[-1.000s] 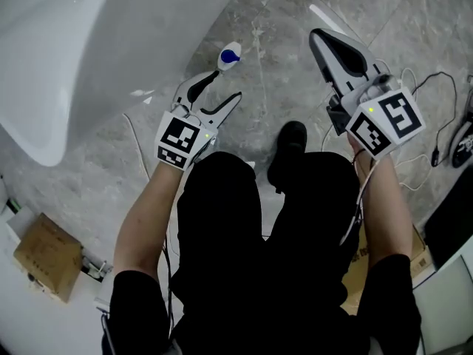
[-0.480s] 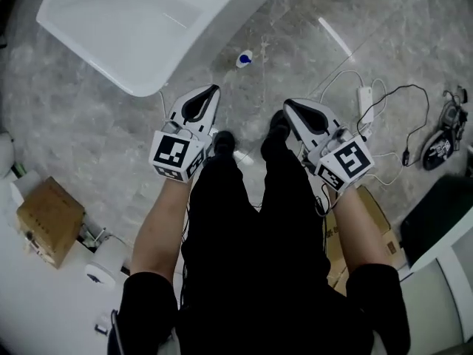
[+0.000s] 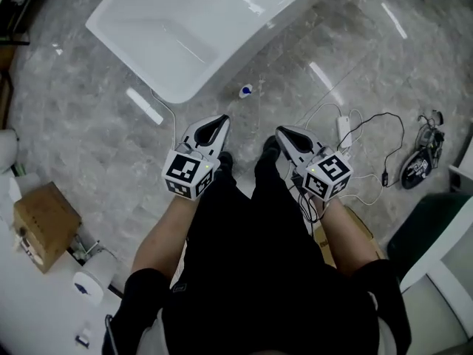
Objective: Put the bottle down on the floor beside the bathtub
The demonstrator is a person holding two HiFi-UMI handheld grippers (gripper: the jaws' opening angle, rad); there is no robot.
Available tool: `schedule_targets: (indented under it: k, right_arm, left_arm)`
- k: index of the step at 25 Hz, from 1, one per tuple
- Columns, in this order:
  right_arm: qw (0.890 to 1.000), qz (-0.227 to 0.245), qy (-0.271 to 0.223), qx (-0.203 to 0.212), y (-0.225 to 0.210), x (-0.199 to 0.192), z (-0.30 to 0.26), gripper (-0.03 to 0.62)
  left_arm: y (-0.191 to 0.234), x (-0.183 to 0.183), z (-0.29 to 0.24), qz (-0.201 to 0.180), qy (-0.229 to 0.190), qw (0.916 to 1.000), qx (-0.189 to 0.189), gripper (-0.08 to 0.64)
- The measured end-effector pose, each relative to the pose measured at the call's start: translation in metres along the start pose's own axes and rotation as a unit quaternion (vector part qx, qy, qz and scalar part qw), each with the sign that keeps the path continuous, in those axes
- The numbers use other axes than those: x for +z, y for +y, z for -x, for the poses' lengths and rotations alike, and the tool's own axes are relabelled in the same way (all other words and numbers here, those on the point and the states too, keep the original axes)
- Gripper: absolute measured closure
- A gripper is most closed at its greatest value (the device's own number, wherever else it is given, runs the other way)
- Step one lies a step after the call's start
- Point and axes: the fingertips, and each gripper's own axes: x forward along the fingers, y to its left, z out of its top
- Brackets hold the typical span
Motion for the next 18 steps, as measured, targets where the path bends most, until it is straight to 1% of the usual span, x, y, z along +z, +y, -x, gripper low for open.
schedule_targets:
  k: [1, 3, 8, 10, 14, 18]
  right_arm:
    - [1.000, -0.008, -0.005, -0.001, 0.010, 0.005, 0.003, 0.565]
    - [1.000, -0.009, -0.010, -0.001, 0.032, 0.012, 0.006, 0.565]
    - [1.000, 0.016, -0.017, 0.009, 0.093, 0.014, 0.006, 0.565]
    - [1.000, 0.021, -0.021, -0.001, 0.110, 0.010, 0.006, 0.565]
    - [0.999, 0.015, -0.041, -0.029, 0.141, 0.003, 0.015, 0.565]
    - [0.996, 0.023, -0.061, -0.058, 0.160, 0.001, 0.024, 0.565]
  left_arm:
    - [-0.004, 0.005, 0.009, 0.001, -0.001, 1.0000, -0.005, 0.543]
    - [-0.010, 0.015, 0.028, -0.004, -0.004, 0.9999, -0.013, 0.543]
    - [-0.018, 0.029, 0.072, -0.023, -0.013, 0.9991, -0.032, 0.545]
    - [-0.019, 0.032, 0.089, -0.027, -0.019, 0.9988, -0.036, 0.545]
    - [-0.021, 0.031, 0.127, -0.023, -0.034, 0.9981, -0.047, 0.545]
    - [-0.016, 0.023, 0.155, -0.029, -0.042, 0.9972, -0.054, 0.545]
